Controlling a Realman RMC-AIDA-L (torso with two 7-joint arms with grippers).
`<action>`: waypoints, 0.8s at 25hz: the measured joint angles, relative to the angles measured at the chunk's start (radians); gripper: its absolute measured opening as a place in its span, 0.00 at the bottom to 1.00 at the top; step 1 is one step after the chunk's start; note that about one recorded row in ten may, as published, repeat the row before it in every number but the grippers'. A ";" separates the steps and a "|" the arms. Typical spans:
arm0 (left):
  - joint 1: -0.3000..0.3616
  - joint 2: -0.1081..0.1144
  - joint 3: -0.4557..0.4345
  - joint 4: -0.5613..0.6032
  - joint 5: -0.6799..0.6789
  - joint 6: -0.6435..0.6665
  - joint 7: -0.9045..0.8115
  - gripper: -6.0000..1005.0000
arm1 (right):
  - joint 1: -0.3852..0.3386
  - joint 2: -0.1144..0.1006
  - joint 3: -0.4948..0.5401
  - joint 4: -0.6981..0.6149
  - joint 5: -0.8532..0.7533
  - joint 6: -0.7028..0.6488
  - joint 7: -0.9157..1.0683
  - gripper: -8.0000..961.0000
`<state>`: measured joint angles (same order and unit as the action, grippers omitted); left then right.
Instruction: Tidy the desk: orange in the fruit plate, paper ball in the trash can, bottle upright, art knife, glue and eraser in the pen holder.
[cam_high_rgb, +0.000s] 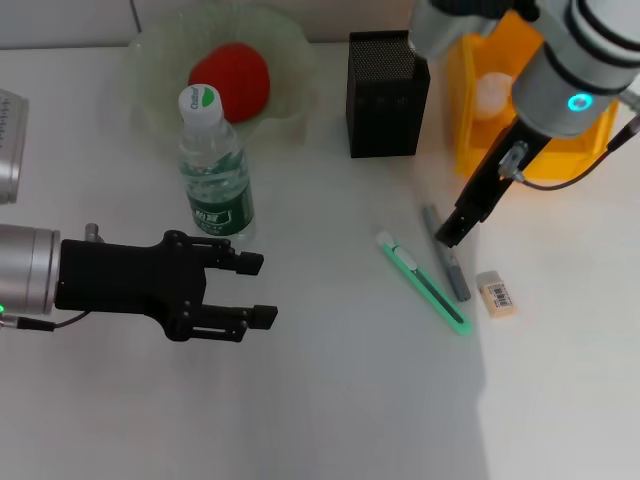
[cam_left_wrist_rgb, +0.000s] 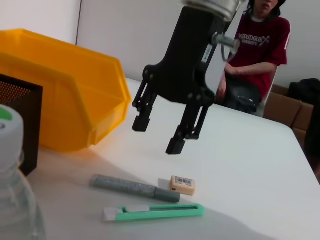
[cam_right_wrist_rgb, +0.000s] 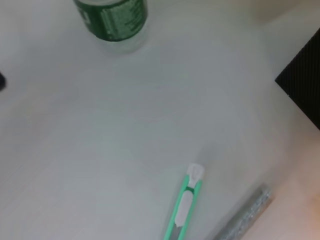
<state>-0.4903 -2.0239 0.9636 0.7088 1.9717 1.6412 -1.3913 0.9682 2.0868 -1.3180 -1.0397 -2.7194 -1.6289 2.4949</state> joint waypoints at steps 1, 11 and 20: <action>0.000 0.000 0.000 0.000 0.000 -0.003 0.000 0.70 | 0.001 0.001 -0.030 0.037 0.027 0.041 0.000 0.75; -0.006 -0.007 0.000 -0.001 0.001 -0.037 0.006 0.70 | 0.003 0.005 -0.142 0.154 0.125 0.204 0.010 0.75; -0.013 -0.015 0.000 -0.001 0.001 -0.055 0.007 0.70 | 0.005 0.006 -0.195 0.216 0.161 0.308 0.029 0.75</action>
<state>-0.5031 -2.0391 0.9633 0.7081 1.9728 1.5861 -1.3842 0.9728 2.0923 -1.5126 -0.8239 -2.5586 -1.3209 2.5240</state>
